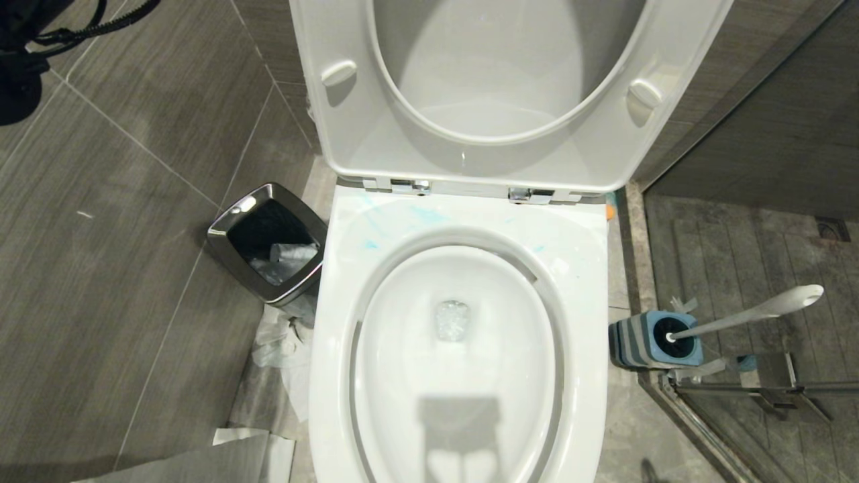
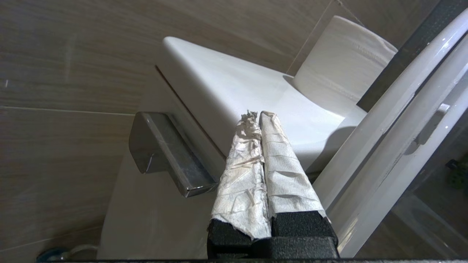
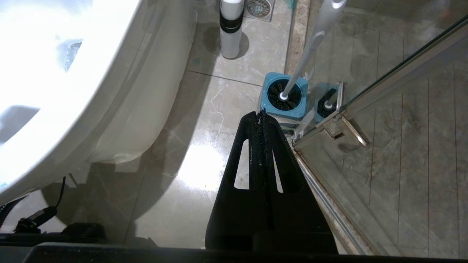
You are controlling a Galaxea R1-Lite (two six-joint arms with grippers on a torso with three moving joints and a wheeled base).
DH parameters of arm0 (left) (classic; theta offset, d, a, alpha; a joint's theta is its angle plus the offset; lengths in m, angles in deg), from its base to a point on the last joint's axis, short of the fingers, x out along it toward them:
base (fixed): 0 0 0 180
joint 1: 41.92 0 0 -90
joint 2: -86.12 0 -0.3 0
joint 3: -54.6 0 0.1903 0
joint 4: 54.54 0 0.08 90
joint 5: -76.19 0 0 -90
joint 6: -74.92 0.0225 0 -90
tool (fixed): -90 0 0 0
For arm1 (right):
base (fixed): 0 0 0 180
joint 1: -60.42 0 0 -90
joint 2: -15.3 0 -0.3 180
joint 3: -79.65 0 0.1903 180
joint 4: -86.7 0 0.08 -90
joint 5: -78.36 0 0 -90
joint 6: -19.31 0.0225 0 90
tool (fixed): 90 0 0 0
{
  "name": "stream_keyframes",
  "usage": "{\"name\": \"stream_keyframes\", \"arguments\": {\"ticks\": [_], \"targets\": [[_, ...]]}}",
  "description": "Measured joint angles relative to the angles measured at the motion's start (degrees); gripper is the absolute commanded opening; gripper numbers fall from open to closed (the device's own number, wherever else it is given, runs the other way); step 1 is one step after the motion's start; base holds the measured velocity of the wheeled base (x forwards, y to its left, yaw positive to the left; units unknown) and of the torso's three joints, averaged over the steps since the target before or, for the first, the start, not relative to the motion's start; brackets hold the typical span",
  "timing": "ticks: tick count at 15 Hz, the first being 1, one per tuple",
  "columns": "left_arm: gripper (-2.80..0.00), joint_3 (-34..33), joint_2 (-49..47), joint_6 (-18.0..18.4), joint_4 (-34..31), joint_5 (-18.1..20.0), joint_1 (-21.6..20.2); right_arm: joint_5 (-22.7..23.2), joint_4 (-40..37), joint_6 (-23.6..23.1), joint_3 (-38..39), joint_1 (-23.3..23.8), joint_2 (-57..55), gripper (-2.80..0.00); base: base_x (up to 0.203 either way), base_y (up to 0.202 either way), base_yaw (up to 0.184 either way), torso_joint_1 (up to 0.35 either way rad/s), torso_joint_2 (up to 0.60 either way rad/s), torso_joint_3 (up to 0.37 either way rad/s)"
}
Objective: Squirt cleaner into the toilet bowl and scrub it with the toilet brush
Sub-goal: Close the toilet lid
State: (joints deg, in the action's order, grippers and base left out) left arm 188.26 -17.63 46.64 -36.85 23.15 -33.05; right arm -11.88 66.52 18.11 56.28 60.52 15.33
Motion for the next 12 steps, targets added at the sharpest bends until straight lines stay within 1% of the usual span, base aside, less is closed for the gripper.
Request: {"name": "stream_keyframes", "arguments": {"ticks": [3,7,9,12], "targets": [[-2.80,-0.02,-0.10,-0.05,2.66,0.13,1.06,0.00,0.02,0.02,0.00,0.00,0.00,-2.80,0.000,0.000,0.000,0.000,0.00,0.000],[-2.80,-2.54,0.17,1.55,8.94,5.18,2.37,-0.02,0.02,0.00,0.00,0.00,0.00,-2.80,0.000,0.000,0.000,0.000,0.00,0.000],[-2.80,-4.26,0.26,3.14,9.82,5.64,2.76,-0.02,0.01,0.01,0.00,0.00,0.00,-2.80,0.000,0.000,0.000,0.000,0.00,0.000],[-2.80,-6.62,0.49,4.46,9.82,5.56,3.43,-0.02,0.00,0.01,0.00,0.00,0.00,-2.80,0.000,0.000,0.000,0.000,0.00,0.000]]}}
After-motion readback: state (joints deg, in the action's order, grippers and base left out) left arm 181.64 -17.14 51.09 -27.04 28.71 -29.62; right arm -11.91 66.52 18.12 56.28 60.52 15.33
